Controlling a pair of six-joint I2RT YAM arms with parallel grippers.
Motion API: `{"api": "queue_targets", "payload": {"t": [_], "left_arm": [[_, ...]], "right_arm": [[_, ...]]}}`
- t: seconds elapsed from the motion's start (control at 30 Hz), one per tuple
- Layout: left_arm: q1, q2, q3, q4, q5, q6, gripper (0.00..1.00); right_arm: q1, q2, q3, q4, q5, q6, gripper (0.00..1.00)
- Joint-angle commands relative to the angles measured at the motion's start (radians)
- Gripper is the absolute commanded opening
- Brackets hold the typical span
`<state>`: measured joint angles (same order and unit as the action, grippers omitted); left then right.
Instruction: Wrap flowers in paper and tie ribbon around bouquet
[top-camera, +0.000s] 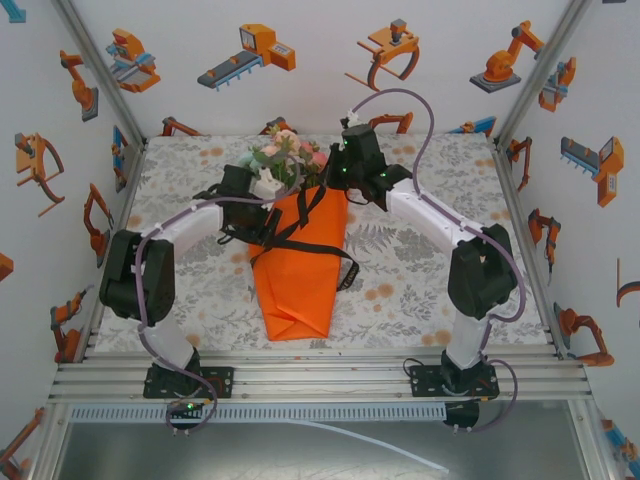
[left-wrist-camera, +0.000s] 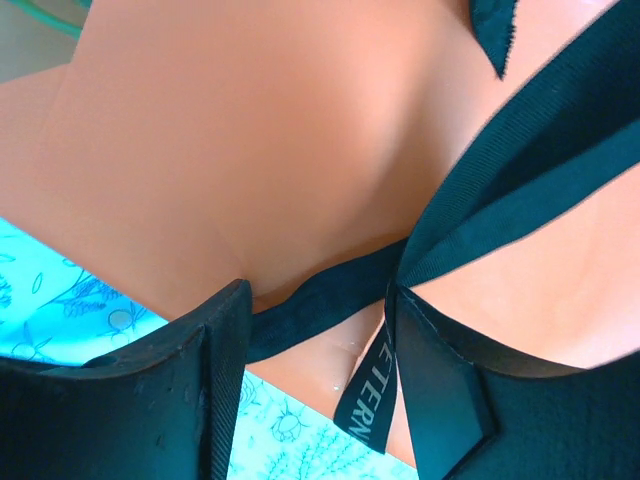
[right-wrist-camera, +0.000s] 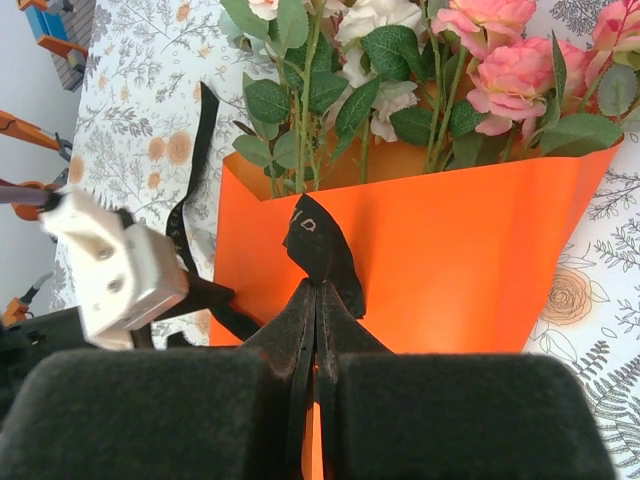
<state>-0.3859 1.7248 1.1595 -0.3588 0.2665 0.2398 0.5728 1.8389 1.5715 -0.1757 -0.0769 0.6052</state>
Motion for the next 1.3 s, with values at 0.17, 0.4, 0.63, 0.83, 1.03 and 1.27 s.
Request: {"api": "queue_targets", "payload": {"t": [0.17, 0.4, 0.63, 0.83, 1.03, 1.27], "left_arm": [[0.052, -0.079, -0.01, 0.051, 0.032, -0.017, 0.49], [0.054, 0.014, 0.083, -0.099, 0.031, 0.059, 0.45], [0.032, 0.091, 0.15, -0.187, -0.008, 0.099, 0.46], [0.015, 0.127, 0.192, -0.276, -0.028, 0.116, 0.52], [-0.01, 0.149, 0.204, -0.332, -0.127, 0.124, 0.5], [-0.014, 0.129, 0.194, -0.339, -0.142, 0.118, 0.4]], "right_arm": [[0.004, -0.056, -0.017, -0.01, 0.013, -0.018, 0.0], [0.003, -0.057, -0.008, -0.013, 0.015, -0.018, 0.0], [0.004, -0.057, -0.009, -0.016, 0.016, -0.017, 0.0], [0.005, -0.052, -0.009, -0.015, 0.016, -0.014, 0.0], [0.004, -0.046, -0.002, -0.012, 0.009, -0.01, 0.0], [0.005, -0.036, 0.004, -0.011, 0.003, -0.001, 0.0]]}}
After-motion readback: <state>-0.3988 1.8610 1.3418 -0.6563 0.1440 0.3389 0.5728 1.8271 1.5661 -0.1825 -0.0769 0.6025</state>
